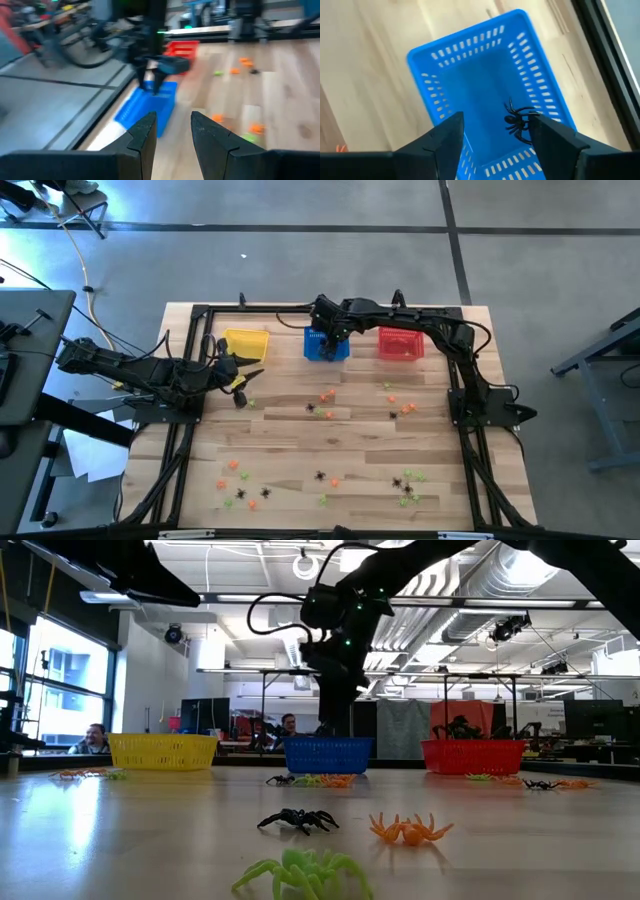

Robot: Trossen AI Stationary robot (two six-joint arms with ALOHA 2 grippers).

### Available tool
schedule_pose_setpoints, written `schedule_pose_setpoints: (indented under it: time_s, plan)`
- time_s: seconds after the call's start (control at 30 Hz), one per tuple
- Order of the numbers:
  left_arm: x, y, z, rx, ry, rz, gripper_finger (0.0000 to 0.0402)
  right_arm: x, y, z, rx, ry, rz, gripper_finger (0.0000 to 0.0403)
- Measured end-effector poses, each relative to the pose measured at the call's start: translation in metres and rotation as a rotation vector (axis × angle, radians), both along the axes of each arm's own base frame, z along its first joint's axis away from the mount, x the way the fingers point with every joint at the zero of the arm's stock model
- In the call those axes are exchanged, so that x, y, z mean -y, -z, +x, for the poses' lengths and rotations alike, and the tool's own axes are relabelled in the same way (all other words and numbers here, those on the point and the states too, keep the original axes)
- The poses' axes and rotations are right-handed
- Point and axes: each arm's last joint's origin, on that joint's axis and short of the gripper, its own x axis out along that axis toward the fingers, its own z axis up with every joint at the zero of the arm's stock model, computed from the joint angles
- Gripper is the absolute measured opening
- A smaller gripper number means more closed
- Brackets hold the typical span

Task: Sort Halloween decoration
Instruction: Put the black spider toy into the blue basket

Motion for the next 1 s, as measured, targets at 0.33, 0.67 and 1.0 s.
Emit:
schedule_pose_setpoints:
  time_s: [0.33,0.67,1.0]
  plan:
    - [-0.030,0.008,0.017,-0.049,-0.201,0.024,0.0110,-0.023,0.000,0.008,-0.013,-0.117,-0.025,0.0215]
    - [-0.068,0.038,0.070,-0.077,-0.208,0.033,0.0110,-0.043,-0.005,0.012,-0.033,-0.136,-0.089,0.0215]
    - [-0.092,0.045,0.091,0.063,-0.202,0.028,0.0110,-0.041,-0.029,0.003,0.005,-0.092,-0.154,0.0215]
